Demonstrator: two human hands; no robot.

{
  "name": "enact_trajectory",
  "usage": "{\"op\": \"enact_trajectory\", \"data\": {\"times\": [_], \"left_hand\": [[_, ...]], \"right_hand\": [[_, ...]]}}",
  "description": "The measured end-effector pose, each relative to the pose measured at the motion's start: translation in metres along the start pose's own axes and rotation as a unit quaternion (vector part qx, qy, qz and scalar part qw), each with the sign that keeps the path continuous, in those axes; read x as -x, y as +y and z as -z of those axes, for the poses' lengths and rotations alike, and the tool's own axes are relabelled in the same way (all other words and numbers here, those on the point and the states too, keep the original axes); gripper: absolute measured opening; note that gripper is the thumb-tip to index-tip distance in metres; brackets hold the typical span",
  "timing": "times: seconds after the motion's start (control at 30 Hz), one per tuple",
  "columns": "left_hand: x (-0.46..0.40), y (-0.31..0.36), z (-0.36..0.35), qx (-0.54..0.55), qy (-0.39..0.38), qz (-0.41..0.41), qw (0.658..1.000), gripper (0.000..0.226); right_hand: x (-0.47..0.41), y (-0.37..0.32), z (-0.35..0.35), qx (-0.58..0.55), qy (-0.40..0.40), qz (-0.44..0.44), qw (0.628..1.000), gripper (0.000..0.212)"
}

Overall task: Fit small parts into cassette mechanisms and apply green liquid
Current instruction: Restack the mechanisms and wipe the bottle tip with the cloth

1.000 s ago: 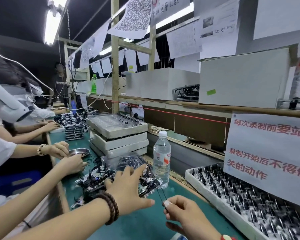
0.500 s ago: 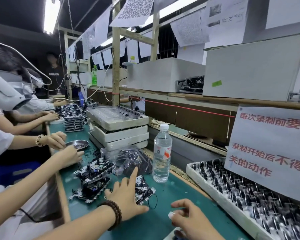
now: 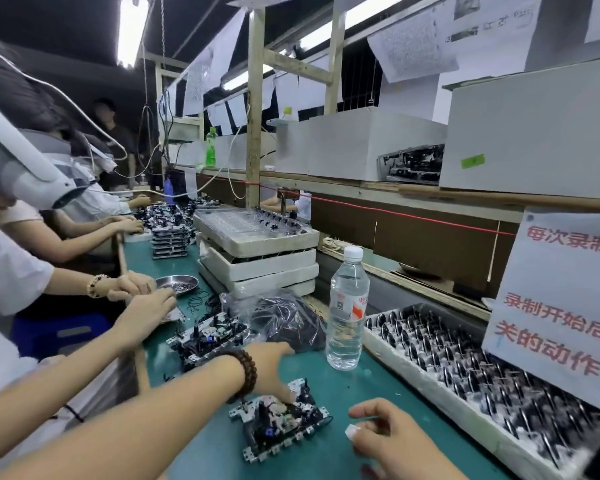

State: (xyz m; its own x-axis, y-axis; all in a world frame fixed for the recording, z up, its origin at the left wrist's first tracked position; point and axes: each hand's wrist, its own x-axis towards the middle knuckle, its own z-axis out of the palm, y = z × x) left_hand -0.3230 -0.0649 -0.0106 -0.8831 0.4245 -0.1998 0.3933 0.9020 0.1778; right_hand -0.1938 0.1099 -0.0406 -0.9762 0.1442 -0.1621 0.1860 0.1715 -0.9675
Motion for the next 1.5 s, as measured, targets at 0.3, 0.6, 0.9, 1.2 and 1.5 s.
{"op": "enact_trajectory", "data": {"times": [0.3, 0.6, 0.9, 1.2, 1.5], "left_hand": [[-0.026, -0.081, 0.047, -0.069, 0.081, 0.224, 0.969, 0.119], [-0.059, -0.103, 0.023, -0.048, -0.025, 0.205, 0.977, 0.119], [-0.058, -0.106, 0.02, -0.096, 0.025, 0.196, 0.976, 0.1], [-0.02, -0.051, 0.056, 0.045, 0.139, 0.056, 0.988, 0.097], [0.083, 0.075, 0.062, 0.534, -0.133, -0.152, 0.821, 0.049]], "right_hand": [[-0.01, 0.004, -0.002, -0.005, -0.061, 0.016, 0.998, 0.01], [-0.026, 0.016, -0.016, -0.183, -0.12, -0.055, 0.974, 0.021], [-0.019, 0.016, -0.011, -0.065, -0.098, -0.004, 0.993, 0.007], [0.007, -0.007, -0.012, 0.028, -0.019, 0.019, 0.999, 0.015], [0.064, -0.042, 0.024, 0.257, 0.024, 0.246, 0.934, 0.11]]}}
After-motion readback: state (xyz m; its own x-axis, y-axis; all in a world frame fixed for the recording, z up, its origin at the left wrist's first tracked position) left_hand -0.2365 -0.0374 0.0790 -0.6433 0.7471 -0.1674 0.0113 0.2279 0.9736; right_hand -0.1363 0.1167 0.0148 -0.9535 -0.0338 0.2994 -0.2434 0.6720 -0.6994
